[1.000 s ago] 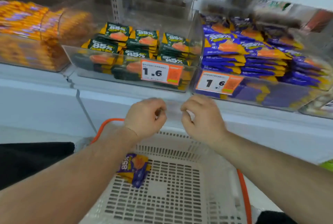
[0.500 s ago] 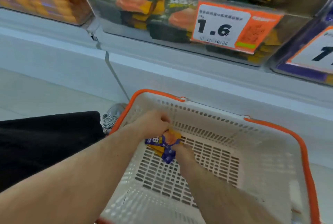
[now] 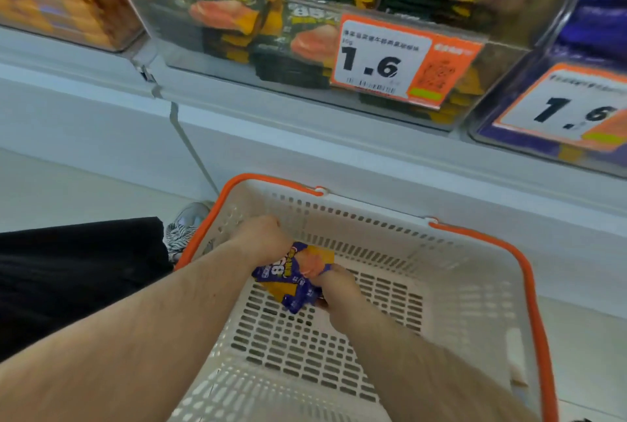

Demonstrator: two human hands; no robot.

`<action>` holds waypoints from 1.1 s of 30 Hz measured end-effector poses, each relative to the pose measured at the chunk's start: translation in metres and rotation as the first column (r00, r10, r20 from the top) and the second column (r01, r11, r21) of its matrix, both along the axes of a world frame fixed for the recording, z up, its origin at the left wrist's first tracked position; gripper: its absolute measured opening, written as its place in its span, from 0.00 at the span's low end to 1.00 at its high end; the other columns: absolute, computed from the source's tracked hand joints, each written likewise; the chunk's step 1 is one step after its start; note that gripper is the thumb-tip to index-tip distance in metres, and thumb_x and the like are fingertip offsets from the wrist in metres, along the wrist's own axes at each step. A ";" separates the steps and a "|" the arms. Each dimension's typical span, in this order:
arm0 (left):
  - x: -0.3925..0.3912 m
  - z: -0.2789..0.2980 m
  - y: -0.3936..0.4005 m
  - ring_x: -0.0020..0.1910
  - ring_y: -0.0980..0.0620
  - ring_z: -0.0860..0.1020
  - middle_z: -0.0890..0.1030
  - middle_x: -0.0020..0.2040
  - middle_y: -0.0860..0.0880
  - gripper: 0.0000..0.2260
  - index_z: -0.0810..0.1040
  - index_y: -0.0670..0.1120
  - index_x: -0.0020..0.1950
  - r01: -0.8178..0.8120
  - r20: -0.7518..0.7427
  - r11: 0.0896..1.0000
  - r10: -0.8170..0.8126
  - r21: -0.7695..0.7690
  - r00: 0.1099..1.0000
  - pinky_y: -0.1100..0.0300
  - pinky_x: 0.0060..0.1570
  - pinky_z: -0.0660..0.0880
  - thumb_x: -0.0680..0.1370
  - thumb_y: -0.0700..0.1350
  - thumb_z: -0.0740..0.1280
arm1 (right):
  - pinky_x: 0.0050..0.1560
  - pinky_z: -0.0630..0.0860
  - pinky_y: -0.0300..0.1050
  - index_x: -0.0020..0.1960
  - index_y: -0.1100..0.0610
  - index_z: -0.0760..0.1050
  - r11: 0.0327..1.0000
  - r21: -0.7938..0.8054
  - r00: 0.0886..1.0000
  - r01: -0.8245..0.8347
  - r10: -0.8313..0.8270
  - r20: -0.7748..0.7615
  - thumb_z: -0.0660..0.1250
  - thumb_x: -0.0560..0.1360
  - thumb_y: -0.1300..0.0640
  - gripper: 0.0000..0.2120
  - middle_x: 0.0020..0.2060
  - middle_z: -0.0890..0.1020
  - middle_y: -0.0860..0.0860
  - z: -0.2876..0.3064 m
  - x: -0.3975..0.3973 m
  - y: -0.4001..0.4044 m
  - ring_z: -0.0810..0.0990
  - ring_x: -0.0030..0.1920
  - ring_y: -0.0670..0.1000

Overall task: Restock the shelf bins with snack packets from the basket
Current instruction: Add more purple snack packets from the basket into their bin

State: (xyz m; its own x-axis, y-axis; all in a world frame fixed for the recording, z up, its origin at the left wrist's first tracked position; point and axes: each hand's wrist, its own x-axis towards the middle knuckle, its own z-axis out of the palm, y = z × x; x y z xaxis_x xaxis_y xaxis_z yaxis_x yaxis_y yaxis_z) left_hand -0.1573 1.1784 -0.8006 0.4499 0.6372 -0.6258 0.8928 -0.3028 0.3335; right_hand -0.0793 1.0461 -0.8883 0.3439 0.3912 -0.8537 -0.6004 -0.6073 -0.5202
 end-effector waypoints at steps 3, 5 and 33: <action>0.010 0.016 -0.013 0.55 0.47 0.76 0.77 0.55 0.46 0.08 0.74 0.47 0.54 -0.029 0.080 0.997 0.035 -0.071 0.996 0.54 0.56 0.75 0.78 0.48 0.66 | 0.37 0.74 0.47 0.51 0.57 0.79 0.993 0.091 0.996 0.079 -0.083 0.040 0.61 0.79 0.68 0.10 0.43 0.83 0.55 0.026 0.032 -0.029 0.79 0.40 0.55; 0.015 0.022 -0.023 0.56 0.48 0.75 0.75 0.60 0.46 0.13 0.73 0.49 0.59 -0.136 0.219 0.947 0.205 -0.292 0.954 0.53 0.55 0.73 0.76 0.47 0.70 | 0.45 0.78 0.52 0.55 0.60 0.79 0.980 0.156 0.990 0.126 -0.134 0.046 0.60 0.80 0.68 0.11 0.48 0.85 0.55 0.047 0.050 -0.046 0.82 0.47 0.56; 0.128 0.260 -0.129 0.33 0.47 0.74 0.79 0.34 0.46 0.11 0.77 0.47 0.36 0.202 0.883 0.953 0.111 -0.224 0.456 0.57 0.34 0.70 0.78 0.47 0.67 | 0.66 0.71 0.58 0.65 0.50 0.74 0.933 -0.059 -0.289 -0.355 -0.050 0.956 0.69 0.59 0.42 0.35 0.71 0.68 0.54 0.308 0.121 -0.162 0.70 0.70 0.56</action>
State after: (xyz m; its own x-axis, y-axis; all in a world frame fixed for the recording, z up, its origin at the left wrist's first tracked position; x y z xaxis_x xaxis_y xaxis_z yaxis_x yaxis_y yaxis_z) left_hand -0.0288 1.0490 -0.5404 0.8761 0.4820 -0.0032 0.0564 -0.0958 0.9938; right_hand 0.0418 0.8839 -0.5802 0.5209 0.6519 0.5511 0.8515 -0.3515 -0.3891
